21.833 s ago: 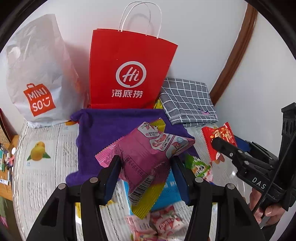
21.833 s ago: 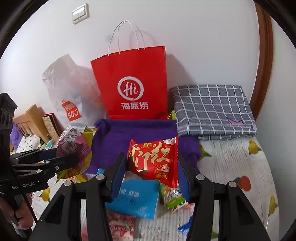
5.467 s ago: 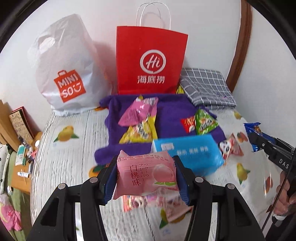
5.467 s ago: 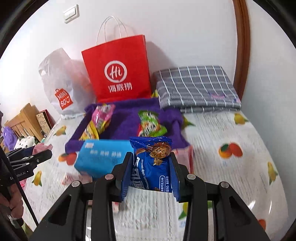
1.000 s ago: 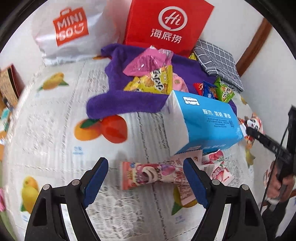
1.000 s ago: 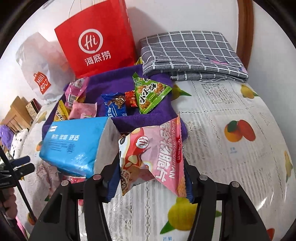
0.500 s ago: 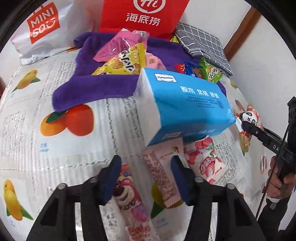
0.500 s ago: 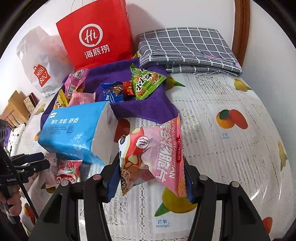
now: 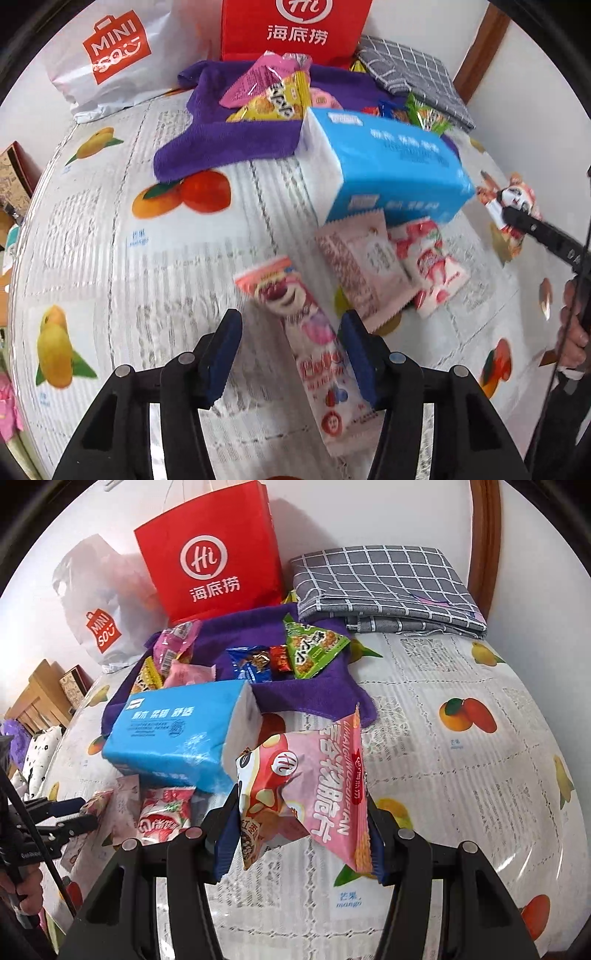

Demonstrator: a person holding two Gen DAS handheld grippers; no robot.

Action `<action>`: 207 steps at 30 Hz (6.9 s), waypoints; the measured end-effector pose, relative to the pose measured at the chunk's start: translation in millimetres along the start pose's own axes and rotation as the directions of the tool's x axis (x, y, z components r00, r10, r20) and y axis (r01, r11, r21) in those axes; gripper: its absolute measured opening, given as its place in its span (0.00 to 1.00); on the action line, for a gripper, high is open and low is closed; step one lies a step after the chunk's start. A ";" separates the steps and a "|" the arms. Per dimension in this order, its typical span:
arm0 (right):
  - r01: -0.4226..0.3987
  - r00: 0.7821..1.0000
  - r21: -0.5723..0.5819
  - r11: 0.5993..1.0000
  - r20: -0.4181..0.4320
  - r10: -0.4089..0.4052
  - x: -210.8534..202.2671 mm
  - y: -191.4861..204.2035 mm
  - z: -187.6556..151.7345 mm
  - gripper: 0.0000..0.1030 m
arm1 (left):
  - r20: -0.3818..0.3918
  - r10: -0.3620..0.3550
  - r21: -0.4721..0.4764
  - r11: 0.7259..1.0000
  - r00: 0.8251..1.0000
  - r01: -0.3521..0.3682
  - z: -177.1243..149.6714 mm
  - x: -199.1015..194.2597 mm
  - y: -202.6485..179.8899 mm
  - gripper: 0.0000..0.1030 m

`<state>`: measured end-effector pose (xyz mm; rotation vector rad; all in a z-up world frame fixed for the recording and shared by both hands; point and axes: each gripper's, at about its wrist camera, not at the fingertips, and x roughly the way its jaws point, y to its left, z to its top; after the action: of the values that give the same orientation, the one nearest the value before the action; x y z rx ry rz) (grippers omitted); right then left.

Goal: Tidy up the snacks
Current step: 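Grasp the Lotso strawberry candy stick with the left tool, then carry the candy stick with the left tool while the right tool carries the wafer bag toward the towel, then lower both snacks onto the purple towel and open both tools to release them, then withdraw both open tools from the towel toward the remaining snacks on the sheet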

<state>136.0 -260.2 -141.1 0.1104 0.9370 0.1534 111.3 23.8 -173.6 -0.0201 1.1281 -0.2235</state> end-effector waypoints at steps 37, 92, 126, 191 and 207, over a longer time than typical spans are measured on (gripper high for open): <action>-0.076 0.995 -0.085 0.993 0.052 0.081 -74.6 56.5 -14.4 0.55 | 0.179 -0.115 0.027 0.993 0.977 0.112 16.2 -87.6 -29.0 0.21; -0.136 0.979 -0.052 0.989 0.146 0.142 43.4 62.1 194.6 0.55 | 0.241 -0.111 0.011 0.994 0.964 0.112 220.7 -9.3 -6.3 0.21; -0.111 0.994 -0.065 0.992 -0.023 0.110 110.9 38.5 196.9 0.55 | 0.188 -0.075 -0.012 0.997 0.979 0.079 222.7 24.0 4.6 0.21; -0.079 0.996 -0.033 0.996 0.049 0.081 79.1 29.9 205.8 0.75 | 0.161 -0.160 -0.021 0.986 0.974 0.166 220.3 46.6 -14.4 0.60; -0.057 0.995 -0.040 0.998 0.081 0.060 68.4 33.6 205.2 0.75 | 0.172 -0.147 0.013 0.989 0.974 0.147 219.0 33.1 -19.6 0.60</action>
<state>338.9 -220.6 -69.3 0.1083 0.8487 0.2191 318.1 -22.8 -106.3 -0.1212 0.9546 -0.3471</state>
